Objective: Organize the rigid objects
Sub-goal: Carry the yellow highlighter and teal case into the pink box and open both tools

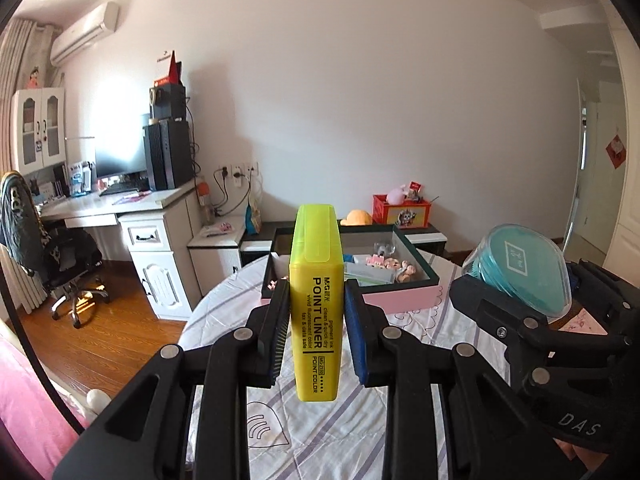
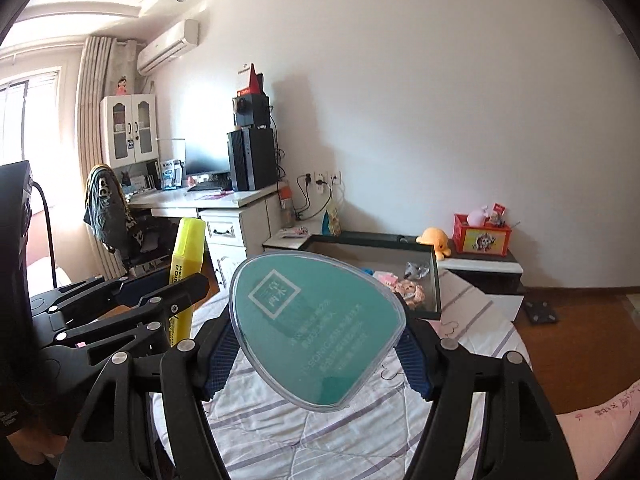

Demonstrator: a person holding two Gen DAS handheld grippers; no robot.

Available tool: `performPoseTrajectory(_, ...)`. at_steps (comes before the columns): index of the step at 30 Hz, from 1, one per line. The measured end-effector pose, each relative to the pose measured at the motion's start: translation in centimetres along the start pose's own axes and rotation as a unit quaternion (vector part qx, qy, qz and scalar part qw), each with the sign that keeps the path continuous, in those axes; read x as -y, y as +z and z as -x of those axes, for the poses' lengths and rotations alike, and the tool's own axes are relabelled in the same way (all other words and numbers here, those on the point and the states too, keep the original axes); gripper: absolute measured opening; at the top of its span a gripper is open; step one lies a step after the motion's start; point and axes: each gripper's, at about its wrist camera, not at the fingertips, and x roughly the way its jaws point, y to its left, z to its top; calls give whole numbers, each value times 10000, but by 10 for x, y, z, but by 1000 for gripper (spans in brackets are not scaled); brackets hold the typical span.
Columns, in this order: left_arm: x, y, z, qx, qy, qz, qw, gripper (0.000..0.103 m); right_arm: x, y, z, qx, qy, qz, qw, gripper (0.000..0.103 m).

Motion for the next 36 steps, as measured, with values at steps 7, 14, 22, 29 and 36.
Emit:
performPoseTrajectory(7,-2,8,57,467,155,-62,9988,27,-31,12,48,396,-137,256,9988,70)
performPoseTrajectory(14,-2,14,97,831,253,-99,9962,27,-47,17,81,708,-179,361,9967,70)
performPoseTrajectory(22,4,14,110,949,290,-129,9950,27,-50,20,92,819,-124,398,9958,70)
performPoseTrajectory(29,6,13,93,849,307,-130,9958,27,-39,19,78,747,-87,340,9966,70)
performPoseTrajectory(36,2,29,35,571,243,-192,9979,27,-24,29,37,541,-90,324,9980,70)
